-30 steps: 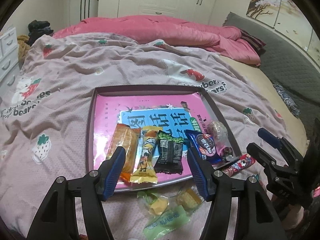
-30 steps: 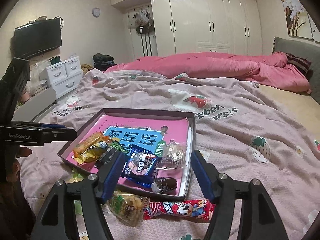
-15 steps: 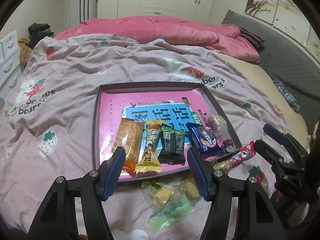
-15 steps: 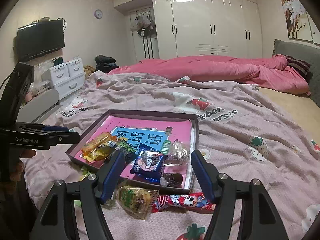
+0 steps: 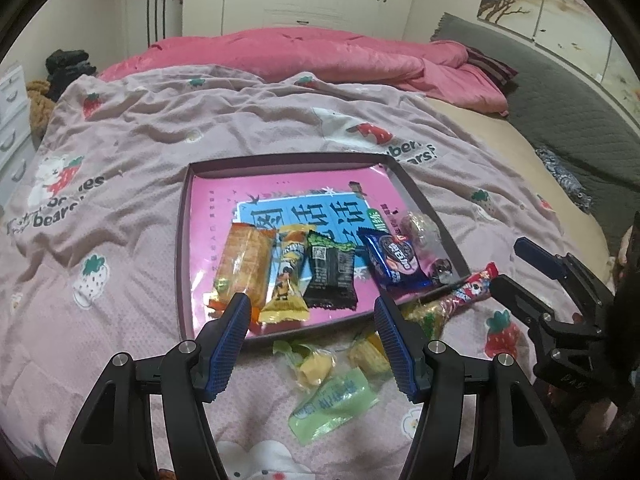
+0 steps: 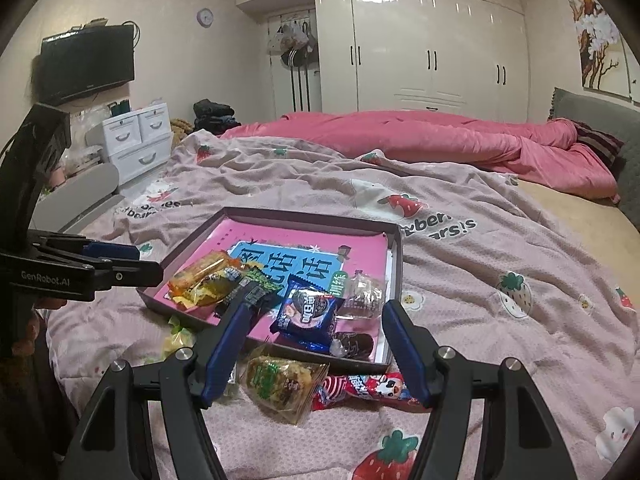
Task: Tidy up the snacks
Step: 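Move the left tool to the pale green candy bag while the right approaches the clear pastry bag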
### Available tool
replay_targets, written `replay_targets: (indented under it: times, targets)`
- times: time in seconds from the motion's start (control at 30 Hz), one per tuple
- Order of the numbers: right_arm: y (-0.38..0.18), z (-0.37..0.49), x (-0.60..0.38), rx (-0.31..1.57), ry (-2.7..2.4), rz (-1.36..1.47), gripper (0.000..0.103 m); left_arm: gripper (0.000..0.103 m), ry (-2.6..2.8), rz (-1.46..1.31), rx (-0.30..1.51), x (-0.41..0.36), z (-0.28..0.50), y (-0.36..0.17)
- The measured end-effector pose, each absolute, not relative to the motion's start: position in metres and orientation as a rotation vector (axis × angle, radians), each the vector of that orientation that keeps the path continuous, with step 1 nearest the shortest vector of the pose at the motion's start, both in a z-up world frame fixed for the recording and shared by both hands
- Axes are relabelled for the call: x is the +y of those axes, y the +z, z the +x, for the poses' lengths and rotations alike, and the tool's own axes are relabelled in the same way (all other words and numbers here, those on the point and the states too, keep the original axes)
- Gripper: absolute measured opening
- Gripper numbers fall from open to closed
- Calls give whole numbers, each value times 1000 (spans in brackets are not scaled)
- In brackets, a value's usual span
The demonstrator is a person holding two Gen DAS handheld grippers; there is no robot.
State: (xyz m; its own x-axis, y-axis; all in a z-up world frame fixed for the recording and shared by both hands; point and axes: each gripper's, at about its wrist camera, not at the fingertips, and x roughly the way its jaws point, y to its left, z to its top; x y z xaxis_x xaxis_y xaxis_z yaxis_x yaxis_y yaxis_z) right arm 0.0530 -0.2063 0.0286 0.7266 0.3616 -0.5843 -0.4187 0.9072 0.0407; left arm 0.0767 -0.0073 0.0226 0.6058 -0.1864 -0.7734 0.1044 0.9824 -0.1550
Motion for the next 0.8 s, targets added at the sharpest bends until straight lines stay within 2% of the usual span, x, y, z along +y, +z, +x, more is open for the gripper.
replay_targets:
  times: [0.47, 0.8]
  targets:
    - [25, 37, -198, 645, 441, -162, 68, 66, -180, -116, 964, 0, 64, 9]
    - [17, 37, -199, 724, 457, -98, 69, 66, -162, -98, 1012, 0, 57, -4]
